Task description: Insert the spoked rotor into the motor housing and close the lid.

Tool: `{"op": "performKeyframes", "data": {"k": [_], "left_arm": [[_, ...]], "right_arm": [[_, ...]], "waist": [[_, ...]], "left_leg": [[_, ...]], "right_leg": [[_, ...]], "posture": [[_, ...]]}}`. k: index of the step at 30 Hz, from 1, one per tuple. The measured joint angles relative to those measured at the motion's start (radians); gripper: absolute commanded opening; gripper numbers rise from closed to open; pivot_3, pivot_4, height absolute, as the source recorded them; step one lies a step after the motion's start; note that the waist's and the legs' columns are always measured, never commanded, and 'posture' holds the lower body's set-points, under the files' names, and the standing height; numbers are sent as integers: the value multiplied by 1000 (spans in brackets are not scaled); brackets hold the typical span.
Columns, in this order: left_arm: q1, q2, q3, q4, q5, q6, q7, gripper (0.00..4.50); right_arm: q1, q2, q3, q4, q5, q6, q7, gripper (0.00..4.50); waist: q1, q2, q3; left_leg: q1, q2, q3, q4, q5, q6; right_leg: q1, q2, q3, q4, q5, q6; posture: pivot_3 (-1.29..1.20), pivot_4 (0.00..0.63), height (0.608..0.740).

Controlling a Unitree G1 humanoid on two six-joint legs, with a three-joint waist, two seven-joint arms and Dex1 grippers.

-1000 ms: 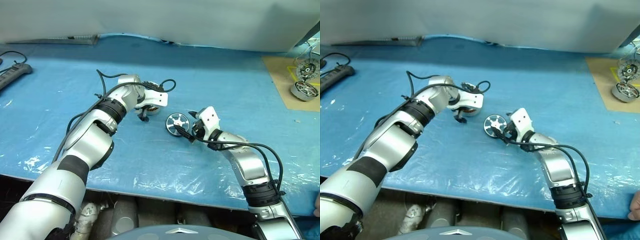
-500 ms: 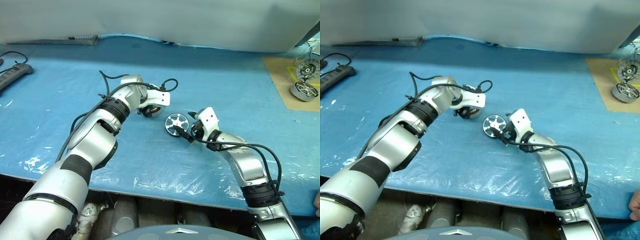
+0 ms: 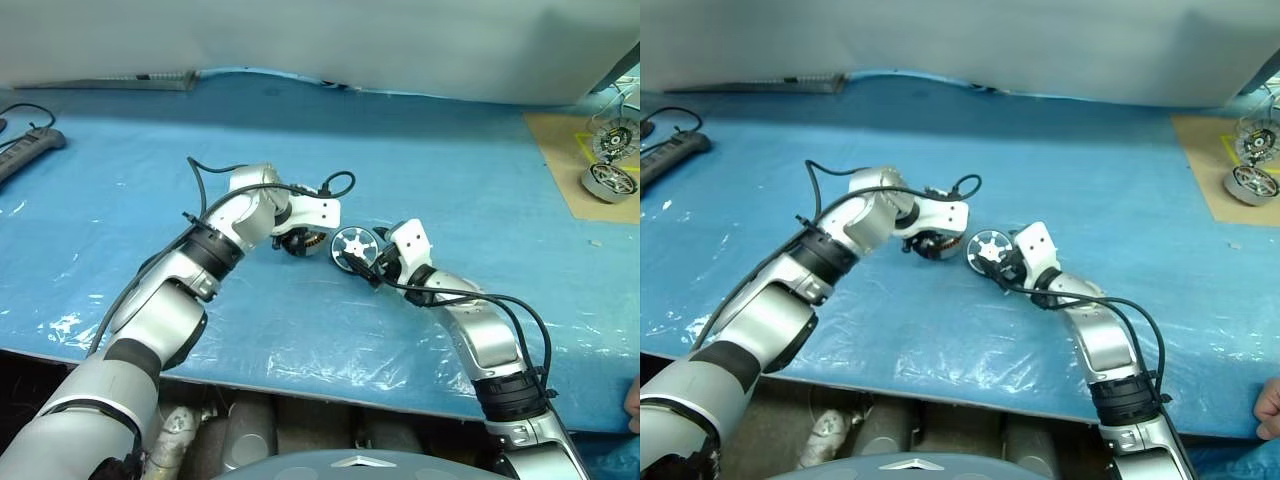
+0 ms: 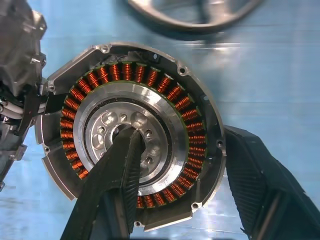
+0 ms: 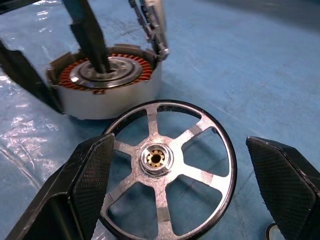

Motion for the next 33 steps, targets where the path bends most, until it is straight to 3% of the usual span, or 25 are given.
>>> {"op": "performKeyframes", "data": {"k": [5, 11, 18, 33], "left_arm": [[77, 52, -17, -189, -2, 99, -57, 2101], [94, 73, -46, -258, -2, 144, -68, 2101], [91, 70, -59, -262, -38, 183, -90, 4461], [36, 213, -4, -445, -193, 361, -138, 4461]], "right_arm": [[8, 15, 1, 0, 0, -9, -16, 4500], [13, 23, 8, 0, -2, -10, -21, 4500], [13, 22, 7, 0, -2, -15, -20, 4500], [13, 20, 7, 0, -2, -23, -19, 4500]], "waist": [[-2, 2, -1], [-3, 3, -1], [-2, 4, -1], [-7, 6, 2]], "left_leg": [[1, 0, 0, 0, 0, 0], [1, 0, 0, 0, 0, -1], [1, -3, 0, -1, 0, -1], [-3, -3, 1, -4, 0, 0]], "right_leg": [[0, 0, 0, 0, 0, 0], [0, 0, 0, 0, 0, 0], [0, 0, 0, 0, 0, 0], [-4, 2, 1, -1, 0, 0]], "posture": [[0, 150, 740], [0, 150, 740], [0, 150, 740], [0, 150, 740]]}}
